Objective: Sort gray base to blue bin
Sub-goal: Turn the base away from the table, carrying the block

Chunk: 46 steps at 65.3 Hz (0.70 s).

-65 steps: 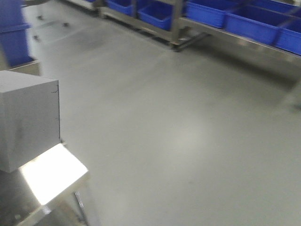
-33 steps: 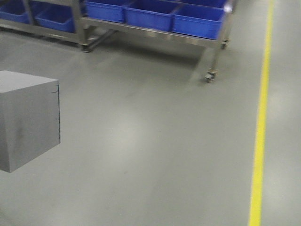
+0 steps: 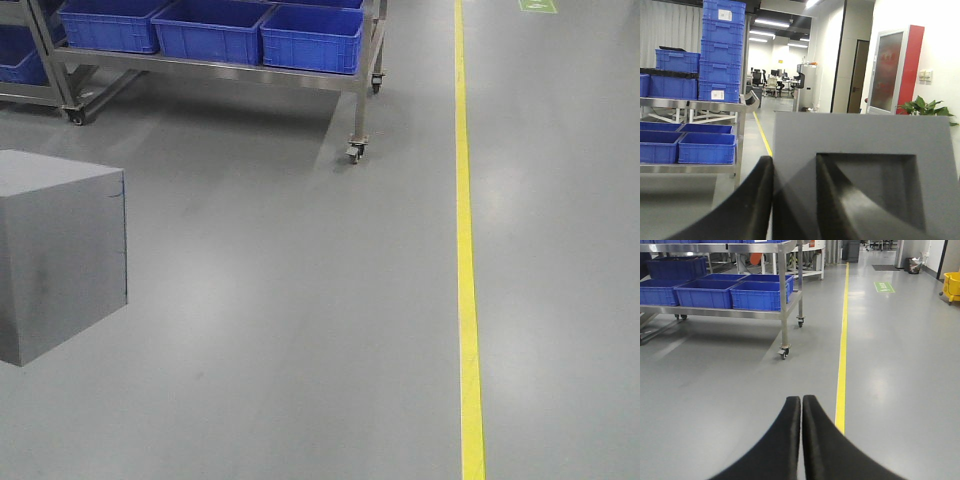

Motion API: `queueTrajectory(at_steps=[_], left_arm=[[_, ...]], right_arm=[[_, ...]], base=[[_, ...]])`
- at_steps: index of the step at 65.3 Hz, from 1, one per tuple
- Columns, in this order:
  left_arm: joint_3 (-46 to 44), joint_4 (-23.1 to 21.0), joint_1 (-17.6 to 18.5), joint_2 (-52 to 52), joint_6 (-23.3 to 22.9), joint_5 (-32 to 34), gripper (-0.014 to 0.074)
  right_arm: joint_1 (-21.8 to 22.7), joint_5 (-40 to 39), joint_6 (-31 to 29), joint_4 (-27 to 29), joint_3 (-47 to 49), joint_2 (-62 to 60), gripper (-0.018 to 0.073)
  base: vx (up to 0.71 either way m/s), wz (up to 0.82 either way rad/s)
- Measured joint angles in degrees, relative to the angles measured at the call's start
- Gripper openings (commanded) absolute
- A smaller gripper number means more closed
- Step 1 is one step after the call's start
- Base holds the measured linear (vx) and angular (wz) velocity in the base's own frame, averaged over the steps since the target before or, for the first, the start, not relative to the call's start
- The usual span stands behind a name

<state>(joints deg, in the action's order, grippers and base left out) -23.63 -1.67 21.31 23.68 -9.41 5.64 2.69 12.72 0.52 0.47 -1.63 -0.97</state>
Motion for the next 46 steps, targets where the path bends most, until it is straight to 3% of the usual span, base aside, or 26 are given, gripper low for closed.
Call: queueTrajectory(at_steps=[46], left_arm=[[0.0,0.0,0.0,0.0,0.0,0.0,0.002]], right_arm=[[0.0,0.0,0.0,0.0,0.0,0.0,-0.0005]], base=[[0.15,-0.1]])
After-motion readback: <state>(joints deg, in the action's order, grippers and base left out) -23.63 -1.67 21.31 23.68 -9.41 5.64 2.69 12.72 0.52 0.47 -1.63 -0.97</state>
